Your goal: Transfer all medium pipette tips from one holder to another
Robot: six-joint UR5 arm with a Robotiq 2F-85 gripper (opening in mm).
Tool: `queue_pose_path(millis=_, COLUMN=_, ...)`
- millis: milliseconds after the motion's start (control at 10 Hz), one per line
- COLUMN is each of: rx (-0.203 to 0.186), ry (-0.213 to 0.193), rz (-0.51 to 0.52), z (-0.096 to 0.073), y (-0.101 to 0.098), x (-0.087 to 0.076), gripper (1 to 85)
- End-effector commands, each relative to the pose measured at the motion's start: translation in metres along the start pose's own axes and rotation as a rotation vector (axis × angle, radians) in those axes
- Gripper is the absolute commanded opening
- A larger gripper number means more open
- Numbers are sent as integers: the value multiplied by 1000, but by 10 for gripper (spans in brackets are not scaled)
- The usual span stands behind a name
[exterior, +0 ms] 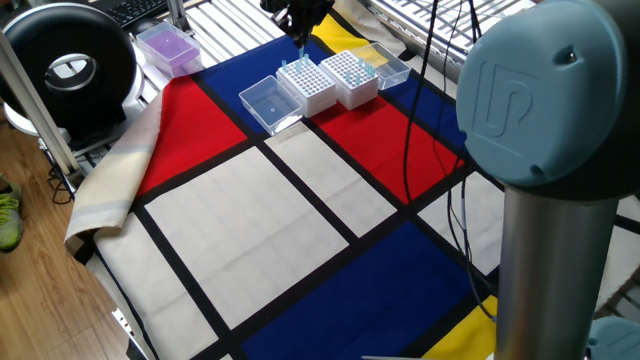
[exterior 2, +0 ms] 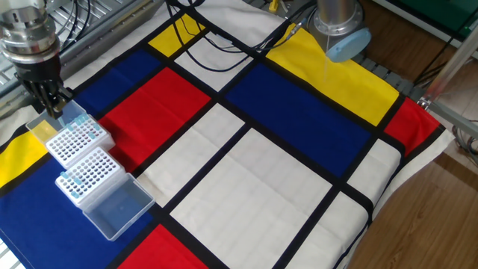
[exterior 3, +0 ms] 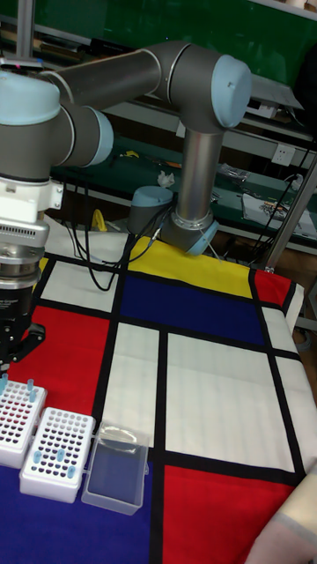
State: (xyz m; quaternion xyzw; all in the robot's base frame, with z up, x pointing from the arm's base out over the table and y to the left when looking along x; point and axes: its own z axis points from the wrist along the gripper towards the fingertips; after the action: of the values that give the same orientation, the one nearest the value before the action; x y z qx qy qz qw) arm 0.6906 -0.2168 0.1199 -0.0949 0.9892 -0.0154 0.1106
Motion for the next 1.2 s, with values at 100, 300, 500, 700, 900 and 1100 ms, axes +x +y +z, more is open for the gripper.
queue_pose_path(millis=100, rx=-17, ry=-20, rz=1, z=4, y=0, x=-5, gripper=17)
queue_pose_path(millis=300, rx=-17, ry=-22, rz=1, z=5, y=1, x=-6, gripper=17)
queue_pose_path(millis=500, rx=-16, ry=-25, rz=1, z=8, y=1, x=-8, gripper=17)
queue_pose_path(millis=700, rx=-20, ry=-27, rz=2, z=8, y=2, x=-9, gripper=17)
queue_pose_path(millis=900, rx=-24, ry=-31, rz=6, z=11, y=4, x=-11, gripper=17)
queue_pose_path(millis=1100, rx=-36, ry=-35, rz=6, z=13, y=7, x=-12, gripper=17)
